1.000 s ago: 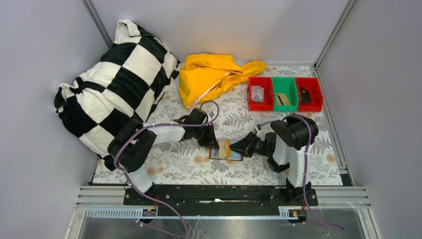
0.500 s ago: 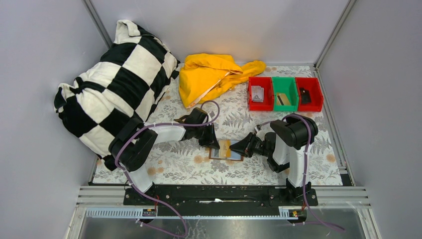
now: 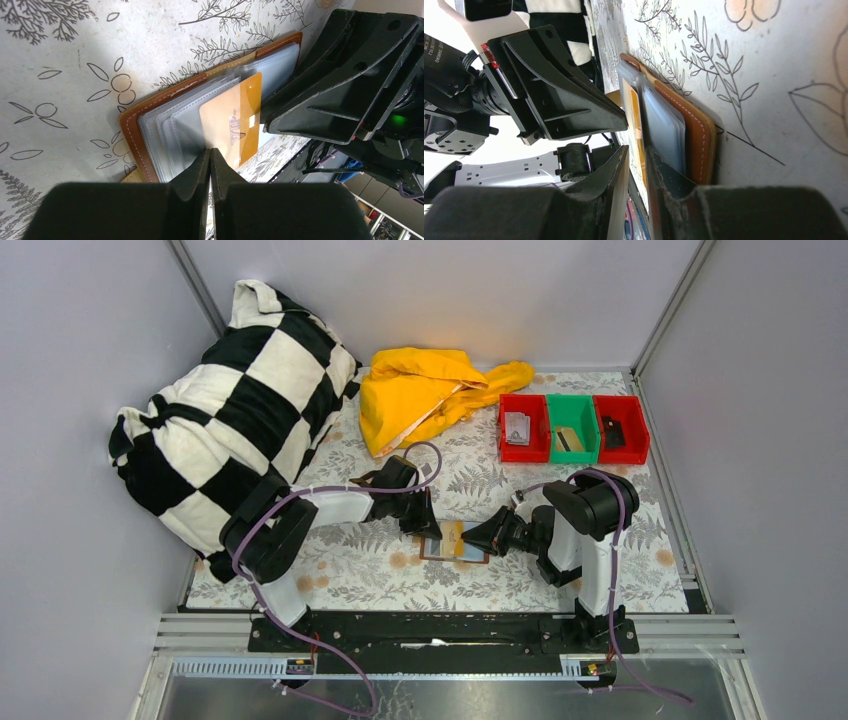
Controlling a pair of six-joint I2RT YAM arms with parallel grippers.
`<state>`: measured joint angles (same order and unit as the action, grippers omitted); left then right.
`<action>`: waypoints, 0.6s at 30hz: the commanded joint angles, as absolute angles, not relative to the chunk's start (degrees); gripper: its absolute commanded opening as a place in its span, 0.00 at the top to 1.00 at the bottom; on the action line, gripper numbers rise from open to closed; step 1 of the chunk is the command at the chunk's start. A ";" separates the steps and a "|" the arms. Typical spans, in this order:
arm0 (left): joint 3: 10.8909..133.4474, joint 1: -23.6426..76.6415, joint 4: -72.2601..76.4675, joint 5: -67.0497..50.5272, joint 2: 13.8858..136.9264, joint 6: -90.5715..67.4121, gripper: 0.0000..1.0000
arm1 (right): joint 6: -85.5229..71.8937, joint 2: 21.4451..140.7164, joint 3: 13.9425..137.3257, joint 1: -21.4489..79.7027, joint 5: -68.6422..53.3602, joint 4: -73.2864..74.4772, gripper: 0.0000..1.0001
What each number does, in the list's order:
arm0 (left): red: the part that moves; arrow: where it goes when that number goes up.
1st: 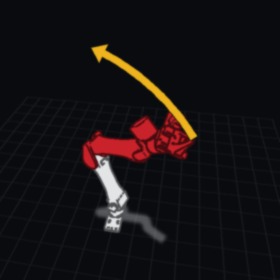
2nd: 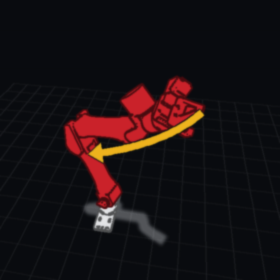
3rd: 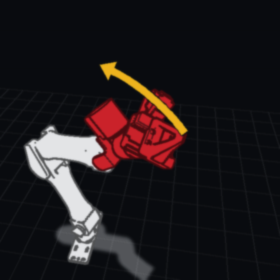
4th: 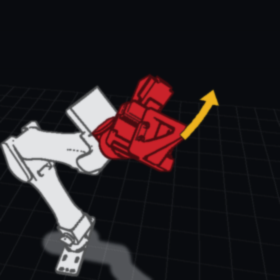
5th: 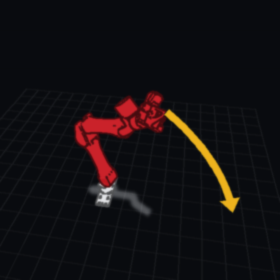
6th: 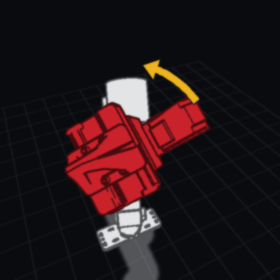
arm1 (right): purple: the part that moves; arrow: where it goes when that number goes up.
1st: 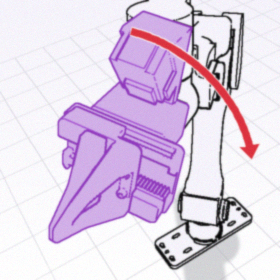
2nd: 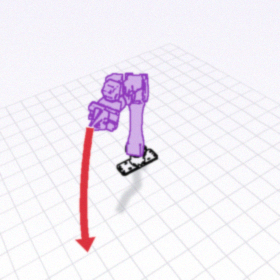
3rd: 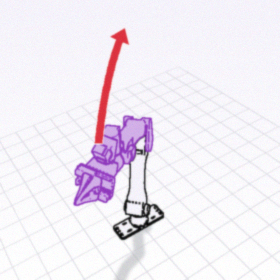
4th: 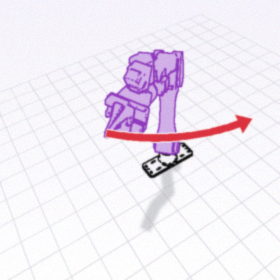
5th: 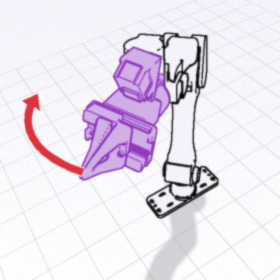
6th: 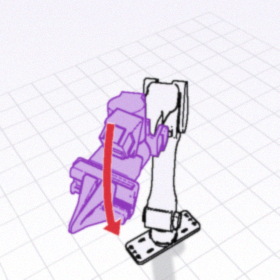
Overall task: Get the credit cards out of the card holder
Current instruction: Remove the credit card from the card holder.
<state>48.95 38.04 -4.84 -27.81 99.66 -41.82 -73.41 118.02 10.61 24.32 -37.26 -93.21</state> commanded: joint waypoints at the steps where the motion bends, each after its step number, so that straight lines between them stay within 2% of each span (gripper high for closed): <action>1: 46.65 38.72 -10.20 -20.29 105.19 -38.34 0.92 | -71.70 117.52 9.89 24.43 -38.80 -94.92 0.74; 18: 47.54 39.29 -10.11 -21.27 106.45 -37.70 0.92 | -70.94 117.28 10.44 24.43 -40.68 -95.33 0.75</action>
